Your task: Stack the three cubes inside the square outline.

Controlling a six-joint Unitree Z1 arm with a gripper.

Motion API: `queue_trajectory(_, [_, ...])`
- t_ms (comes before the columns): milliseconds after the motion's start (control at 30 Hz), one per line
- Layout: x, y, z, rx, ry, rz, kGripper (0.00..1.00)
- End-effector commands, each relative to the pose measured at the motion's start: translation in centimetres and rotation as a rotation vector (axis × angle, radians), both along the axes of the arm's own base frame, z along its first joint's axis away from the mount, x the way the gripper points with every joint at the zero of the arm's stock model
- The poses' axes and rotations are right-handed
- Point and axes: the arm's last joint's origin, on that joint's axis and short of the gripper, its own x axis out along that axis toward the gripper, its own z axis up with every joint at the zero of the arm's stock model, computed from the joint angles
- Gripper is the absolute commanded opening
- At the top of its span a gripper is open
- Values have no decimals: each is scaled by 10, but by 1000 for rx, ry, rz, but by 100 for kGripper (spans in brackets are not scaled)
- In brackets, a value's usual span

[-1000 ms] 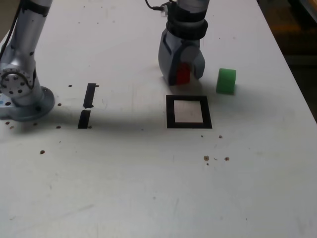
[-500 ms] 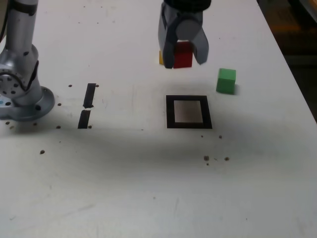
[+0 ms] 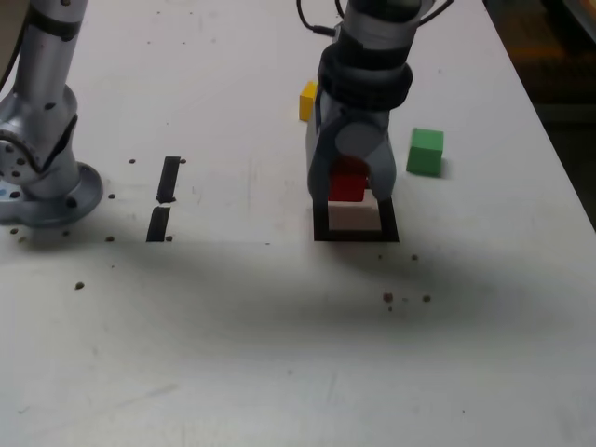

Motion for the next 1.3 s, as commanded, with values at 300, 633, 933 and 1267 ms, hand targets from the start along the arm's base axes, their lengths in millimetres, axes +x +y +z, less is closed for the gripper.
queue_trajectory(300, [8, 2, -31, -9, -17, 7, 19])
queue_trajectory(633, [12, 4, -41, -13, -3, 1, 53])
queue_trajectory(933, [5, 7, -8, -6, 17, 1, 100])
queue_trajectory(1267, [-45, 85, 62, 34, -28, -39, 100])
